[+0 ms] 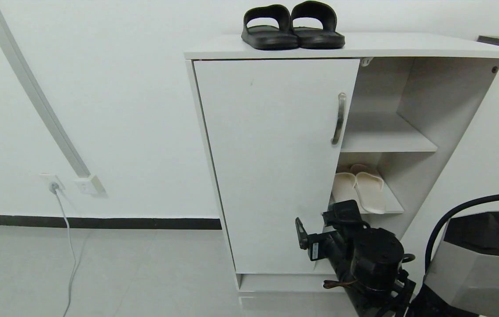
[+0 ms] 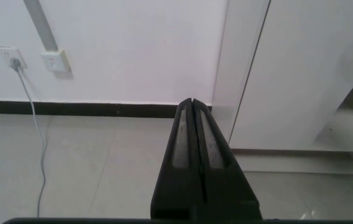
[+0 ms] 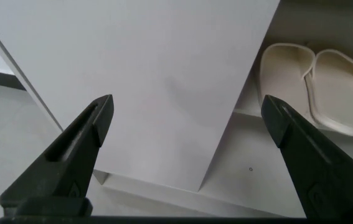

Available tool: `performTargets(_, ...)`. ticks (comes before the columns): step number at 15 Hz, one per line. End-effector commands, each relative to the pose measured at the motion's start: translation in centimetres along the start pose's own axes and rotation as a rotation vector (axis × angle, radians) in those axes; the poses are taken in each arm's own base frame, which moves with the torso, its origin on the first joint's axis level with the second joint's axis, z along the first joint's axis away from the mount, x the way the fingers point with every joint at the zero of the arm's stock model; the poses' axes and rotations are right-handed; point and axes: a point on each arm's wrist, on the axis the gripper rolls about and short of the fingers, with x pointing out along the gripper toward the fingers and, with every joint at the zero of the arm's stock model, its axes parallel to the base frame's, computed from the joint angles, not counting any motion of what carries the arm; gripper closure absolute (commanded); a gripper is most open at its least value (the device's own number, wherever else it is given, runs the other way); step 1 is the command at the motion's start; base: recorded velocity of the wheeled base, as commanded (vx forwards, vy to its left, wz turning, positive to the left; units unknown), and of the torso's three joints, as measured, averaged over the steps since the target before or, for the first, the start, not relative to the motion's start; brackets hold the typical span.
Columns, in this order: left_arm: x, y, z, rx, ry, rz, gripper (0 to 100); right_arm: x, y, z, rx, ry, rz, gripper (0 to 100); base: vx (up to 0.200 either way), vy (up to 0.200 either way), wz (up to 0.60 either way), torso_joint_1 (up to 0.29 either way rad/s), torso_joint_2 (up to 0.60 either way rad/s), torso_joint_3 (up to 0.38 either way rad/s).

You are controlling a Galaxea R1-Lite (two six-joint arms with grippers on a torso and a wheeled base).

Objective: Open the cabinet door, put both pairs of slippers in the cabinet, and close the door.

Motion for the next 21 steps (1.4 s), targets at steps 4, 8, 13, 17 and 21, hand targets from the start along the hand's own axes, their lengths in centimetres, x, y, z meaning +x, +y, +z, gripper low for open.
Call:
performTargets(4,0.01,0.00,0.00,0.000,0.001,0.000,100,-0.01,0.01,-0.12,-0.003,0.003,0.002,0,0.000,0.000,0.00,0.012,-0.19,-0.259)
performTargets(8,0.01,0.00,-0.02,0.000,0.003,0.000,100,-0.01,0.01,-0.12,-0.003,0.003,0.002,0,0.000,0.000,0.00,0.050,-0.48,-0.365)
performTargets(13,0.01,0.00,0.00,0.000,0.001,0.000,100,-0.01,0.01,-0.12,-0.005,0.003,0.002,0,0.000,0.000,0.00,0.112,-0.45,-0.347)
performTargets(17,0.01,0.00,0.00,0.000,0.001,0.000,100,-0.01,0.01,-0.12,-0.005,0.003,0.002,0,0.000,0.000,0.00,0.155,-0.47,-0.328)
performTargets(21,0.01,0.00,0.00,0.000,0.001,0.000,100,0.00,0.02,-0.17,-0.006,0.004,0.002,0,0.000,0.000,0.00,0.181,-0.49,-0.314)
